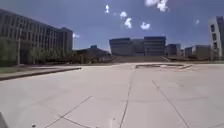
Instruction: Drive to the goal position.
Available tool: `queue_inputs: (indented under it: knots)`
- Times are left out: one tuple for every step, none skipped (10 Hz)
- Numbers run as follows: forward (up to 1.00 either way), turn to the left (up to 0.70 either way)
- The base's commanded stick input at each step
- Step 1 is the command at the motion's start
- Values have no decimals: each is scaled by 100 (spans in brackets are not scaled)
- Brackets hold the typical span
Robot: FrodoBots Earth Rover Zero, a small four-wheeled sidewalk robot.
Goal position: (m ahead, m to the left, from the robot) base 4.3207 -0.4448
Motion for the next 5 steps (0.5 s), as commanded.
queue_inputs:
  knots:
    - [50,0]
    - [50,0]
    - [50,0]
    - [50,0]
    - [50,0]
